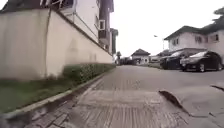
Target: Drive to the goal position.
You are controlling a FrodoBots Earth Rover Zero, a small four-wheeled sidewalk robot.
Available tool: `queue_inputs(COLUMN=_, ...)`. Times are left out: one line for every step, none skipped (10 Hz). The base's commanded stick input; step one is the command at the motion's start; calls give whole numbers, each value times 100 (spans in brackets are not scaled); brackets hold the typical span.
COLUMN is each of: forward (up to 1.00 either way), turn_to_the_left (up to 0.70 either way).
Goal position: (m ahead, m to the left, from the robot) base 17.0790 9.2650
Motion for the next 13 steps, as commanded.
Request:
queue_inputs(forward=70, turn_to_the_left=0)
queue_inputs(forward=70, turn_to_the_left=0)
queue_inputs(forward=70, turn_to_the_left=0)
queue_inputs(forward=70, turn_to_the_left=0)
queue_inputs(forward=70, turn_to_the_left=0)
queue_inputs(forward=70, turn_to_the_left=0)
queue_inputs(forward=70, turn_to_the_left=0)
queue_inputs(forward=70, turn_to_the_left=0)
queue_inputs(forward=70, turn_to_the_left=0)
queue_inputs(forward=70, turn_to_the_left=0)
queue_inputs(forward=70, turn_to_the_left=0)
queue_inputs(forward=70, turn_to_the_left=0)
queue_inputs(forward=70, turn_to_the_left=0)
